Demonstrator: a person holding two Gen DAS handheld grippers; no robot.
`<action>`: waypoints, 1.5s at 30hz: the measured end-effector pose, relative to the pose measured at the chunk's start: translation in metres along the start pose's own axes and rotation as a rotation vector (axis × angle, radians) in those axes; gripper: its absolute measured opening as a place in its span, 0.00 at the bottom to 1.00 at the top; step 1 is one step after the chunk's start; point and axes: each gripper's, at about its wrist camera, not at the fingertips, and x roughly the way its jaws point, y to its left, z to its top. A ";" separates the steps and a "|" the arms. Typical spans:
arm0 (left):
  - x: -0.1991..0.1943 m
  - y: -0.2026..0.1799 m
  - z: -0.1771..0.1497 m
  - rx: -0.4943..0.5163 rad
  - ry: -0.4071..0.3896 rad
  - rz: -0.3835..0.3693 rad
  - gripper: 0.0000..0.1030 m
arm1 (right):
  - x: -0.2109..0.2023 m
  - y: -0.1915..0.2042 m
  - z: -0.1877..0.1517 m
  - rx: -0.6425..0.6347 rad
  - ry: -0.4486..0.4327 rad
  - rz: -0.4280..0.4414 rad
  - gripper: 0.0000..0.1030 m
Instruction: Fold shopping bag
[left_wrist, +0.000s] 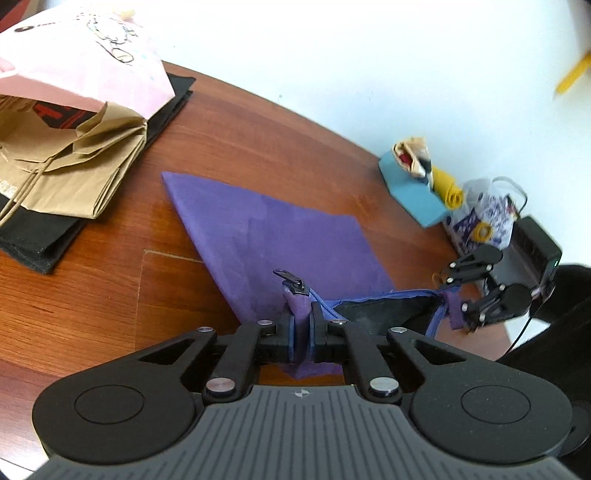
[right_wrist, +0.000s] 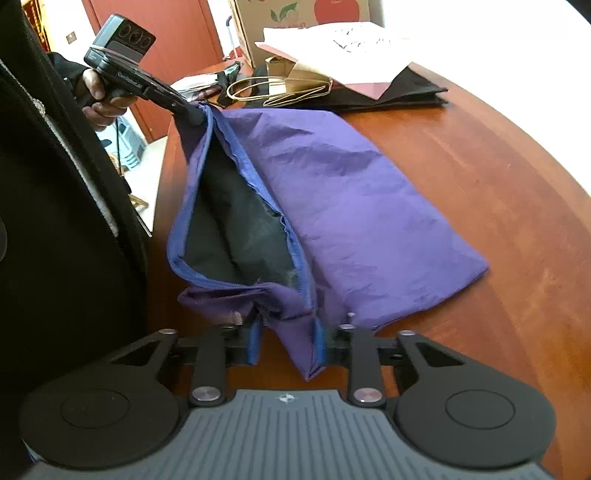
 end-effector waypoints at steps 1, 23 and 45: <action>0.001 0.000 -0.001 0.014 0.013 0.010 0.09 | -0.001 0.001 -0.001 -0.002 0.000 0.000 0.19; 0.016 0.024 -0.044 -0.006 0.041 0.070 0.10 | -0.022 0.008 0.011 0.210 0.070 0.009 0.28; 0.016 0.022 -0.055 -0.016 -0.029 0.038 0.11 | 0.136 0.029 0.168 -0.073 0.148 -0.005 0.00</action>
